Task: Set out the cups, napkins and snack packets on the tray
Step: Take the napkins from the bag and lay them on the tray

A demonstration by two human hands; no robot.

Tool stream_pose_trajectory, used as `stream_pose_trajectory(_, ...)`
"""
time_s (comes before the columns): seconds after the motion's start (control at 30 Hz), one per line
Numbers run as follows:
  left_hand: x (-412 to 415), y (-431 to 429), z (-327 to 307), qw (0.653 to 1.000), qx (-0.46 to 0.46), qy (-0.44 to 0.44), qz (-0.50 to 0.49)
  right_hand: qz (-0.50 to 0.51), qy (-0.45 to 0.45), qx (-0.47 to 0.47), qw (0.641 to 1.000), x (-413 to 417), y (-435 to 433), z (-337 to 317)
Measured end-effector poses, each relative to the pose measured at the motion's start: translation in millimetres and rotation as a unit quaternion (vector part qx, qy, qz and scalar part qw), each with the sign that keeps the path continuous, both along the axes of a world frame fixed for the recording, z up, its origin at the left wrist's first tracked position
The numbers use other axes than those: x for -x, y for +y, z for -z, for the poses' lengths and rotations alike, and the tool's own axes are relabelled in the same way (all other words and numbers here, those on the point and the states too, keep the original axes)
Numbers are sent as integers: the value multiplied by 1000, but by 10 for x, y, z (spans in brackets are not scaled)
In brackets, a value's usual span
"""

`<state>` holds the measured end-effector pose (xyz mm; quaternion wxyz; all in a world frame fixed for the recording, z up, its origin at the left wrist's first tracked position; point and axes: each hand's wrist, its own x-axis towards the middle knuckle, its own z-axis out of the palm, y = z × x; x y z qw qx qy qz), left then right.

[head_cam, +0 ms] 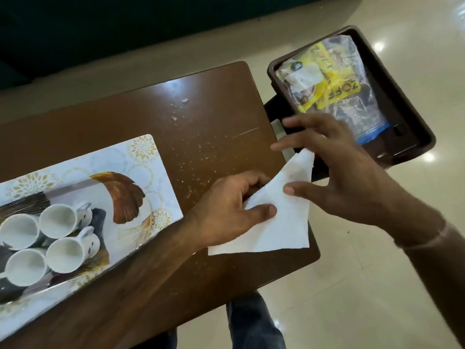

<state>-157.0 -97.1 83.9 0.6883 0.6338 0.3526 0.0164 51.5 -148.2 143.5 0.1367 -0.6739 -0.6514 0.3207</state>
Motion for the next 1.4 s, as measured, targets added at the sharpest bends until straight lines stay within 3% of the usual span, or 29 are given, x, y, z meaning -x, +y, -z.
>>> stream_pose_trajectory(0.1, 114, 16, 9, 999, -48, -2, 23, -199, -103, 22, 974, 126, 207, -69)
stream_pose_trajectory(0.2, 261, 28, 12, 998, -56, -17, -6, -283, -133, 83, 946, 282, 386, -17)
stream_pose_trajectory(0.3, 493, 9, 71, 998, -46, 0, -43, -259, -59, 168, 949, 439, 533, 58)
stream_pose_trajectory(0.43, 944, -159, 209, 992, -41, 81, -82, -229, 19, 192, 954, 657, 674, 223)
stream_pose_trajectory(0.53, 1346, -400, 358, 975, 39, 98, -193, -235, 51, 239, 941, 942, 757, 423)
stream_pose_trajectory(0.67, 1814, -696, 589, 915, 168, 81, -358, -207, 61, 274, 937, 1488, 851, 791)
stream_pose_trajectory(0.77, 2078, -880, 773, 845, 228, 91, -475, -179, 70, 280, 941, 1901, 899, 1124)
stream_pose_trajectory(0.9, 2270, -970, 1032, 739, 258, 109, -613, -166, 36, 251, 953, 2347, 933, 1485)
stream_pose_trajectory(1.0, 2341, -967, 1172, 701, 239, 121, -661, -126, 19, 207, 970, 2529, 941, 1632)
stream_pose_trajectory(1.2, 2407, -996, 1245, 709, 150, 209, -656, -197, -89, 101, 971, 2713, 890, 1667)
stream_pose_trajectory(1.3, 2537, -1134, 1178, 725, 32, 320, -608, -278, -188, 16, 942, 2722, 878, 1627)
stream_pose_trajectory(1.4, 2662, -1243, 1143, 753, -100, 324, -564, -374, -173, 11, 911, 2674, 849, 1588)
